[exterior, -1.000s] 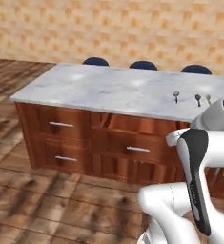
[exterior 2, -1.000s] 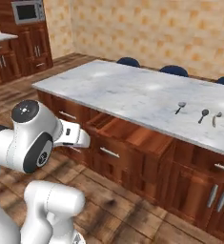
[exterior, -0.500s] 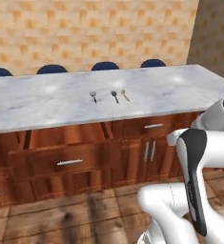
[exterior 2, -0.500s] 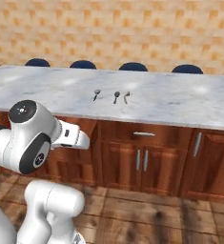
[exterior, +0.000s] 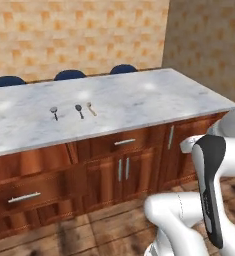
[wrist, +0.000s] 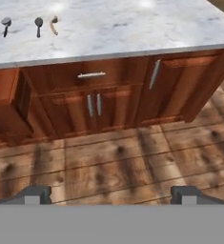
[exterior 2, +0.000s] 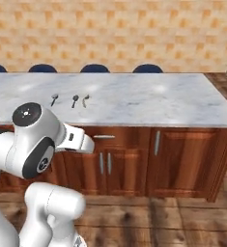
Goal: Organize the utensils by type. Pick up the wooden spoons from the counter and place them in the open cabinet. Then pick up the metallic utensils from the counter and place them in the open drawer.
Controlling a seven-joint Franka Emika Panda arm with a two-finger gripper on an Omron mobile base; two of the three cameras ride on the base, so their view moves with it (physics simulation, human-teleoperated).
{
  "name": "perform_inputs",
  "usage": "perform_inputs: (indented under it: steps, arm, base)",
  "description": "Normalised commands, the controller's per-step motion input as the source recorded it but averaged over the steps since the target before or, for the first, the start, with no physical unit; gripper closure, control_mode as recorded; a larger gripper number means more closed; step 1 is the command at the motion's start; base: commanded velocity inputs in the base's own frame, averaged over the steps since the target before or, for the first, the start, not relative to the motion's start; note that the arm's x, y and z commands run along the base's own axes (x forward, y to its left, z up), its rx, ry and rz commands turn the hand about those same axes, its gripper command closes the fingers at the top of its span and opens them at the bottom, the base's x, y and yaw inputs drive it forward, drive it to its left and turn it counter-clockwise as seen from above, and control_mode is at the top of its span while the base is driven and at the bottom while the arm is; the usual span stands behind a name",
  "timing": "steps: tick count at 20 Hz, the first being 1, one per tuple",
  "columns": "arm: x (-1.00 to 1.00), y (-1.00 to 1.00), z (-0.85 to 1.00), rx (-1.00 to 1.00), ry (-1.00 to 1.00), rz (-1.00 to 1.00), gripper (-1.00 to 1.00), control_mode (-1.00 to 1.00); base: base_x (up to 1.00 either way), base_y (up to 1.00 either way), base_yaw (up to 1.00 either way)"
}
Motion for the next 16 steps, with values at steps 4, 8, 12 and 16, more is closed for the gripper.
perform_inputs:
  steps: [4,8,12,16]
  arm:
    - [0.00,0.00,0.00,0.00,0.00,0.00,-1.00,1.00]
    - [0.00,0.00,0.00,0.00,0.00,0.00,-1.00,1.00]
    - [0.00,0.00,0.00,0.00,0.00,0.00,-1.00,1.00]
    - [0.00,0.00,0.00,0.00,0.00,0.00,-1.00,1.00]
  base:
    - [0.98,0.04,0.35]
    - [0.76,-0.13,0.72]
    - [0.42,-0.66,0.27]
    - [0.38,-0.77,0.11]
